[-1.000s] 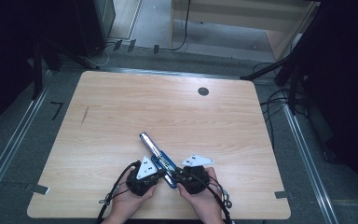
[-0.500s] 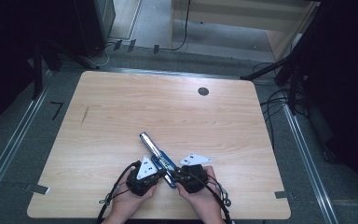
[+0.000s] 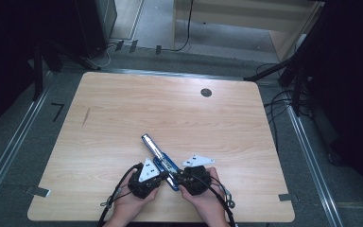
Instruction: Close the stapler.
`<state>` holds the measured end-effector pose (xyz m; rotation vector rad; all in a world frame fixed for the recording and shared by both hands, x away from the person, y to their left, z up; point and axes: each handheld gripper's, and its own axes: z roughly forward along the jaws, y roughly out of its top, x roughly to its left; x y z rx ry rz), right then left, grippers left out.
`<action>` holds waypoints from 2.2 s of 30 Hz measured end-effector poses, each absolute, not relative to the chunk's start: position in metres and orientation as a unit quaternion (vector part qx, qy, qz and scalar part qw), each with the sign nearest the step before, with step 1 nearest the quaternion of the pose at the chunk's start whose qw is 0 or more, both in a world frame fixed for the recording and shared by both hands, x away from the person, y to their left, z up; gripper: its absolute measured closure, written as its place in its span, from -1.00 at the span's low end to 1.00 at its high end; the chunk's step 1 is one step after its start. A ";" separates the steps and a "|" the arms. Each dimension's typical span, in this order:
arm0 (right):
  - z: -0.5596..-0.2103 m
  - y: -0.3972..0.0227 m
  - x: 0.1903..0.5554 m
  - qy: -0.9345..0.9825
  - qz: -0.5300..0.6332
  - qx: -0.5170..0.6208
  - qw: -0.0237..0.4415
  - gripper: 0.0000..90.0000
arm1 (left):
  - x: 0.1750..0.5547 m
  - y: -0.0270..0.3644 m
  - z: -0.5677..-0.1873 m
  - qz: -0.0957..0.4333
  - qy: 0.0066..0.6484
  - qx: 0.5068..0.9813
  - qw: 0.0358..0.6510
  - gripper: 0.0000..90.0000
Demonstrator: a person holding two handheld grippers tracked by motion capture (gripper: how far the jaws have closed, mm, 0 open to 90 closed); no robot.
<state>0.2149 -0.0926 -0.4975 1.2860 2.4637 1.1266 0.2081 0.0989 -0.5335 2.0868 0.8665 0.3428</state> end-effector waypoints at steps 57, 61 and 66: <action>-0.495 -0.093 0.214 0.823 0.364 0.430 0.076 0.77 | 0.208 0.099 -0.534 0.137 0.344 0.831 0.415 1.00; -0.496 -0.092 0.214 0.824 0.363 0.427 0.080 0.77 | 0.208 0.099 -0.534 0.137 0.344 0.831 0.415 1.00; -0.496 -0.091 0.215 0.824 0.363 0.427 0.081 0.76 | 0.208 0.099 -0.533 0.138 0.345 0.831 0.414 1.00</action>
